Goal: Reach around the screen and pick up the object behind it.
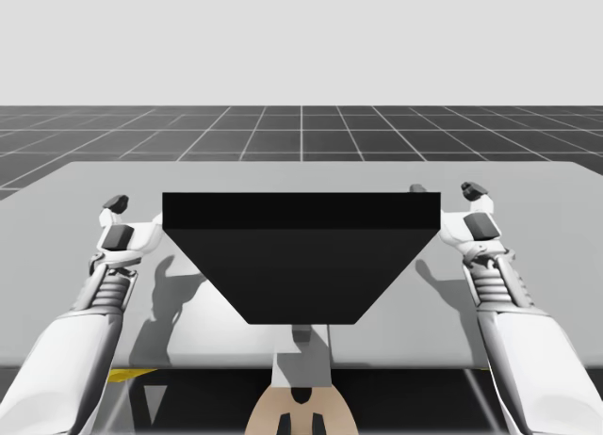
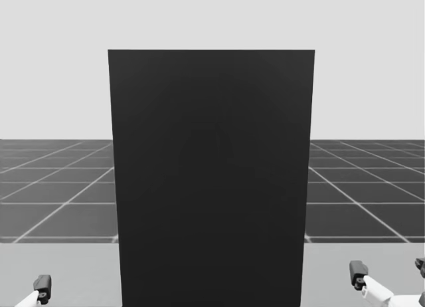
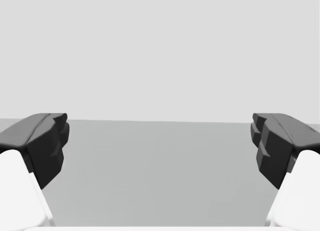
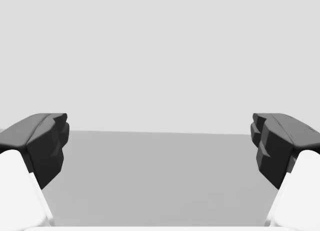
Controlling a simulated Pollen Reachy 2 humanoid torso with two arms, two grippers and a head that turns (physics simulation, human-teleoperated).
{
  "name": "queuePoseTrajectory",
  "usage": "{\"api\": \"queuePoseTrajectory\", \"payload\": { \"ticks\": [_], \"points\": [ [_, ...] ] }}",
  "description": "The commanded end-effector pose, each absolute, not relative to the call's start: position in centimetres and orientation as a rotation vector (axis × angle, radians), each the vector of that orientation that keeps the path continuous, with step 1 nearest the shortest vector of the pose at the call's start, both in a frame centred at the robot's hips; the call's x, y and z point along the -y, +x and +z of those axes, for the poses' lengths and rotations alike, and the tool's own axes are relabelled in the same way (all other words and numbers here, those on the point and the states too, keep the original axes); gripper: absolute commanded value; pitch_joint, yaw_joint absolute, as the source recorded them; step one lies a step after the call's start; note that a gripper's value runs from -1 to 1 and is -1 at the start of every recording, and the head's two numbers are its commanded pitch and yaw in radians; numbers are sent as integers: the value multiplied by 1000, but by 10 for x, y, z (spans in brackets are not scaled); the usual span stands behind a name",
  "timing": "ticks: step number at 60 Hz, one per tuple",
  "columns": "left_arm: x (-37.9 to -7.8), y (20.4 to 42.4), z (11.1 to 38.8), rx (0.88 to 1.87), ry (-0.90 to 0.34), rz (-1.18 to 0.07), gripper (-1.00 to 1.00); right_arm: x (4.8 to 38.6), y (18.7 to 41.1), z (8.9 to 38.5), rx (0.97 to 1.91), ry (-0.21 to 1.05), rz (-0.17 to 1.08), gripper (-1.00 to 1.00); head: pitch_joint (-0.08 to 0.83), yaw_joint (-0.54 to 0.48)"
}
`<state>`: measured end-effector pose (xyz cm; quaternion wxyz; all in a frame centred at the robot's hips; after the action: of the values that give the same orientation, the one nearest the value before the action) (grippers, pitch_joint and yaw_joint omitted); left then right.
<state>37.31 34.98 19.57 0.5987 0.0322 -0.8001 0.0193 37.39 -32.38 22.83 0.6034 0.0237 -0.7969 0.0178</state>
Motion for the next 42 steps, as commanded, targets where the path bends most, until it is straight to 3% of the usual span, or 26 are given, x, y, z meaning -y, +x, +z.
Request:
{"api": "queuePoseTrajectory", "payload": {
  "ticks": [1, 11, 13, 29, 38, 42],
  "points": [
    [-350, 373, 196, 1864, 79, 48, -1000, 324, 371, 227, 1835, 15, 29, -1000, -1, -2],
    [-349, 374, 194, 1840, 49, 15, -1000, 326, 367, 229, 1808, 156, 144, -1000, -1, -3],
    [-346, 372, 194, 1831, 3, -26, -1000, 325, 364, 230, 1793, 249, 173, -1000, 1, -5],
    [-317, 349, 196, 1787, -338, -363, -1000, 311, 338, 234, 1794, 628, 467, -1000, 14, -15],
    [-311, 336, 200, 1758, -515, -484, -1000, 307, 327, 235, 1781, 709, 579, -1000, 19, -19],
    [-312, 332, 199, 1734, -548, -539, -1000, 306, 324, 232, 1719, 696, 606, -1000, 22, -23]
  ]
}}
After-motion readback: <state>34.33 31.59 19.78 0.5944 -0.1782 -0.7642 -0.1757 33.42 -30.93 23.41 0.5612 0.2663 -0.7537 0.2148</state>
